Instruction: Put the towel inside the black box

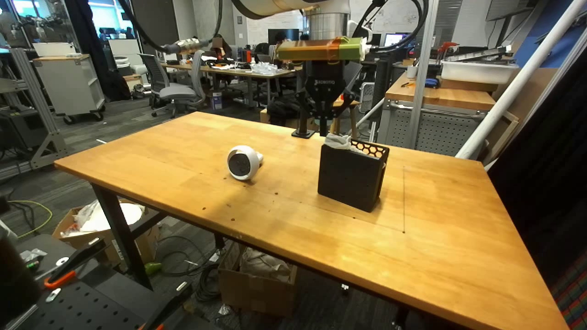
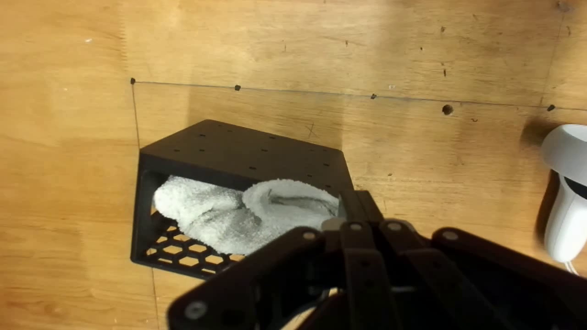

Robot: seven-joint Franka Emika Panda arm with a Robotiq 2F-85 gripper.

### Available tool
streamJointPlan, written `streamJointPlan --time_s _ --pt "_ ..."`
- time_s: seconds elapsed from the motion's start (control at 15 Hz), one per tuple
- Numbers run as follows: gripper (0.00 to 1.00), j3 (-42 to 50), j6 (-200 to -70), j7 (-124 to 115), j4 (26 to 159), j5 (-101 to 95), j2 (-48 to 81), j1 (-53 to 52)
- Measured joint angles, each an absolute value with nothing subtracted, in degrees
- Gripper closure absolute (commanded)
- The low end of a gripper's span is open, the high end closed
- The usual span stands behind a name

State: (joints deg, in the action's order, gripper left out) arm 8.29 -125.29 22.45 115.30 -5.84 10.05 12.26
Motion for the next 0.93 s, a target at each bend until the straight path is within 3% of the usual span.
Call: streamJointPlan --time_s 0.93 --pt "0.98 8.4 -125.1 22.7 110.4 -5.8 14.6 13.4"
